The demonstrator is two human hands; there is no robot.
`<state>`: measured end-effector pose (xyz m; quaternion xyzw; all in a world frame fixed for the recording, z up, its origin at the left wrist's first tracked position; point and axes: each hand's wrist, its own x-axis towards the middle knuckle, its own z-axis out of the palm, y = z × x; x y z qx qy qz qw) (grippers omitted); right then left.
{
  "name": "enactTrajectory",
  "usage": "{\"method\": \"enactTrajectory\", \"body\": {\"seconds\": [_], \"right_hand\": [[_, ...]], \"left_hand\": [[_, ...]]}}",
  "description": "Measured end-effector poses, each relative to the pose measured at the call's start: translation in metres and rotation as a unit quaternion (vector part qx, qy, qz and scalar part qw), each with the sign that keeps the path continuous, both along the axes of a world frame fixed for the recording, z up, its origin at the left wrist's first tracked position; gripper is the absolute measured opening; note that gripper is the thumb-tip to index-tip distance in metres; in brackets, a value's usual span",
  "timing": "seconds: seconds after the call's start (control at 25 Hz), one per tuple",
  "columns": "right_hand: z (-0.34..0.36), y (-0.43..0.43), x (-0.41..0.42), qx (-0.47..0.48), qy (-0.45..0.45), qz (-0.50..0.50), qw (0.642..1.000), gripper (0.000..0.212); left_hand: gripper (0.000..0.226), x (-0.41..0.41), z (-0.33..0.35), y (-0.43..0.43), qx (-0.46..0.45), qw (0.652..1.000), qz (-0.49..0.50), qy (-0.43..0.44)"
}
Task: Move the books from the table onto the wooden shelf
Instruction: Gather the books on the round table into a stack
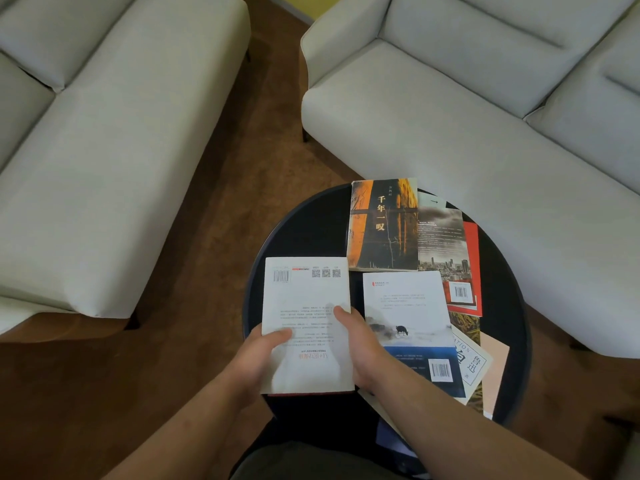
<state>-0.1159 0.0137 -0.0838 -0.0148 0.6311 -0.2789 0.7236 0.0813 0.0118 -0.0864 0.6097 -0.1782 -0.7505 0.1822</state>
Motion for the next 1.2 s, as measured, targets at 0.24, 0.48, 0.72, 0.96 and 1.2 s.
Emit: {"method": "enactTrajectory", "body": {"seconds": [0.24,0.48,0.72,0.96,1.2], "right_hand": [[0.007,-0.026,-0.002,0.019,0.073,0.019,0.997,0.039],[0.028,-0.055,0.004,0.048,0.018,-0.038,0.998,0.030],[0.021,-0.038,-0.010,0.021,0.003,0.009,1.000,0.037],[0.013,-0.006,0.004,0.003,0.036,0.063,0.997,0.030],[0.012,-0.027,0.021,-0.057,0.094,0.168,0.980,0.048]], "left_hand": [[0.034,0.004,0.017,-0.041,-0.050,0.990,-0.042,-0.123],[0.034,-0.013,0.022,-0.075,0.032,0.999,-0.001,-0.017],[0.027,0.002,0.026,-0.057,0.012,0.999,0.027,-0.035],[0.035,0.004,0.011,-0.015,0.024,0.999,0.028,-0.004],[0.025,0.013,0.024,-0.047,-0.016,0.999,0.018,-0.037]]}}
